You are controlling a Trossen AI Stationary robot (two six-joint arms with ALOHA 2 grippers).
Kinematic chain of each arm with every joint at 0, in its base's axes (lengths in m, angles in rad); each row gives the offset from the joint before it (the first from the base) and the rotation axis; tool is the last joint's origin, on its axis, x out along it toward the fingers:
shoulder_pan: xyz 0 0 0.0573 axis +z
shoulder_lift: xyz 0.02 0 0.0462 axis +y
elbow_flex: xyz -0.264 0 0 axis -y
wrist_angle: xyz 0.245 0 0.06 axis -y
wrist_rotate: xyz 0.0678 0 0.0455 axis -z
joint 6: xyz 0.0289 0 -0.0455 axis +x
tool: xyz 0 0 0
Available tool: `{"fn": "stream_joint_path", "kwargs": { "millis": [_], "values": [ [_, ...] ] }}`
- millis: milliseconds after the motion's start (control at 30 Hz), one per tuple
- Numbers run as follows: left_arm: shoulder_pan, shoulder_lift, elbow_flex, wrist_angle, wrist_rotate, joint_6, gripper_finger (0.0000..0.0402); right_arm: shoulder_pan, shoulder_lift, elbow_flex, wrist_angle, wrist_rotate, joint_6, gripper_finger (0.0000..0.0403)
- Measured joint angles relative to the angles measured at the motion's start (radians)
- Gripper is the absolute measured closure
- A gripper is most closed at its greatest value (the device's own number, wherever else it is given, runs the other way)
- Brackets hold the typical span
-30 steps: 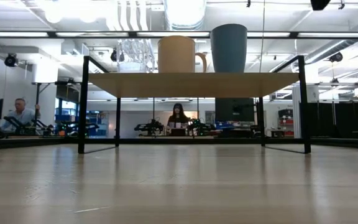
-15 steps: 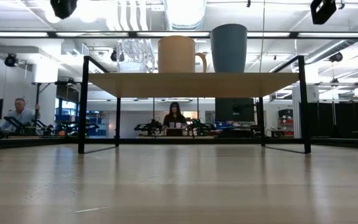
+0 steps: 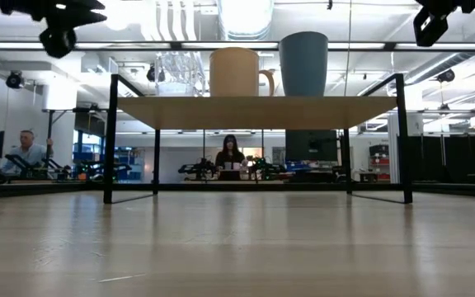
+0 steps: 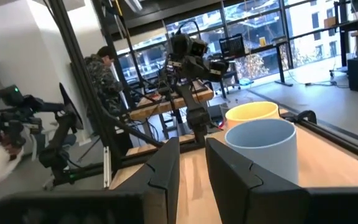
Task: Stack small to large cups/mugs on shelf
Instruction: Return to Home Position
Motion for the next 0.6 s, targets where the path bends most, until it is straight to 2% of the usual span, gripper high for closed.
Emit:
{"fn": "stream_joint_path", "kwargs": {
  "millis": [333,600],
  "values": [
    [0.000,-0.175,-0.160,0.055,0.004,-0.043,0.0343,0.000,-0.036,-0.134,0.171,-0.002,-0.001,0.0328],
    [0.000,-0.247,-0.235,0.049,0.004,-0.050,0.0343,0.000,-0.076,-0.200,0.196,-0.019,0.008,0.0328]
  ]
}}
